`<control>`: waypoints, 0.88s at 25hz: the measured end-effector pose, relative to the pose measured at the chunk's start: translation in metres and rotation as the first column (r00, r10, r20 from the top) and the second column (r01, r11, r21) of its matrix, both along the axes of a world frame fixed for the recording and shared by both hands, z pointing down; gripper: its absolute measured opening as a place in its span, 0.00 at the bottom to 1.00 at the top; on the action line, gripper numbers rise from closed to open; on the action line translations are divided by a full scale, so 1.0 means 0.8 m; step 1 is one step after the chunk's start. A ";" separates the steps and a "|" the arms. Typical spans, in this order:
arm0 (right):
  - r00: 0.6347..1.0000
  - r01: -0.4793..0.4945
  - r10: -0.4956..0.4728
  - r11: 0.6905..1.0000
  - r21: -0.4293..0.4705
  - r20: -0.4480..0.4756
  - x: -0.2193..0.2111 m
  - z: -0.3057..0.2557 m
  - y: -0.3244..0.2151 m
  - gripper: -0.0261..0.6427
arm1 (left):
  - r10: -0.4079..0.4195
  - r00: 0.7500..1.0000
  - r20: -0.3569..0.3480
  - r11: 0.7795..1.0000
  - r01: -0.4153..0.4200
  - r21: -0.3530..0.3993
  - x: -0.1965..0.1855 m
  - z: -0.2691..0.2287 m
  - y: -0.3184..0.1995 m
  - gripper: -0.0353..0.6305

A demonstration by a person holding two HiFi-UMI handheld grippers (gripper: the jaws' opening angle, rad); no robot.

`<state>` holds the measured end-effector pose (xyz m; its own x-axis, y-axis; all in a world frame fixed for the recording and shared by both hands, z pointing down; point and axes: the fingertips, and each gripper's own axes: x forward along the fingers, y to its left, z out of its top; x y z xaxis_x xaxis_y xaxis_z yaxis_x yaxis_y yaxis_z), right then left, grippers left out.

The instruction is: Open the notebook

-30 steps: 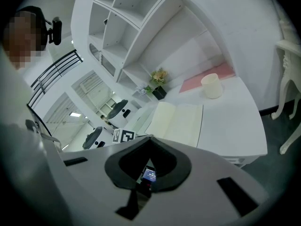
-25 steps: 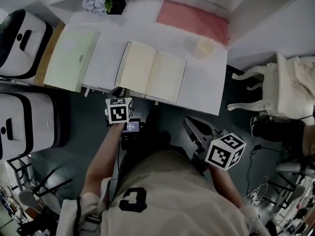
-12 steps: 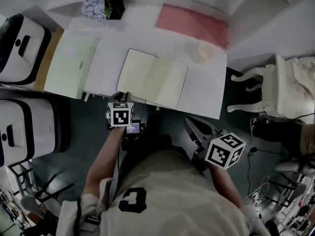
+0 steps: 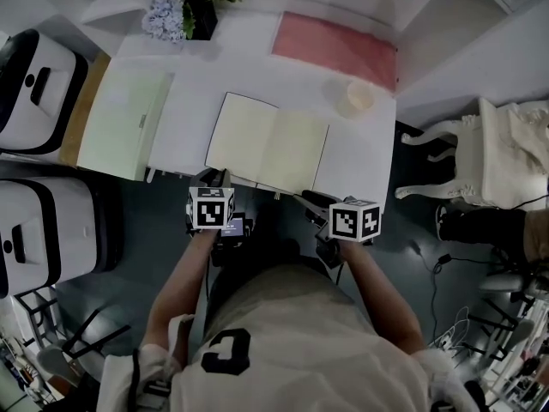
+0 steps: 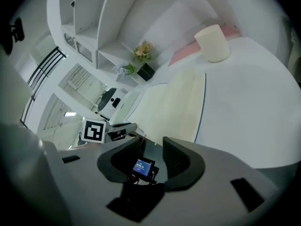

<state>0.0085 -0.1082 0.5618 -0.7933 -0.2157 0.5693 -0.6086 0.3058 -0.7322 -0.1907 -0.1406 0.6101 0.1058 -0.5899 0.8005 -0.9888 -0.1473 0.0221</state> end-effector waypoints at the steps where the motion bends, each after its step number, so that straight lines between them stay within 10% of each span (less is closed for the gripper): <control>1: 1.000 -0.007 0.007 1.000 -0.011 0.000 0.001 0.004 -0.001 0.27 | 0.008 1.000 0.000 1.000 -0.008 0.001 0.000 -0.002 0.000 0.18; 15: 0.996 -0.089 0.089 0.995 -0.045 -0.014 0.008 0.007 0.008 0.22 | 0.095 0.995 -0.036 0.995 -0.095 -0.013 0.000 -0.003 0.008 0.18; 22: 0.996 -0.084 0.084 0.995 -0.056 -0.011 -0.002 0.003 0.018 0.18 | 0.245 0.952 0.182 0.966 -0.255 0.032 0.004 -0.010 0.009 0.20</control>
<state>0.0070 -0.0939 0.5641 -0.7687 -0.2487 0.5893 -0.6368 0.2118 -0.7414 -0.1877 -0.1336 0.6023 0.1163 -0.6055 0.7873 -0.9078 -0.3865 -0.1631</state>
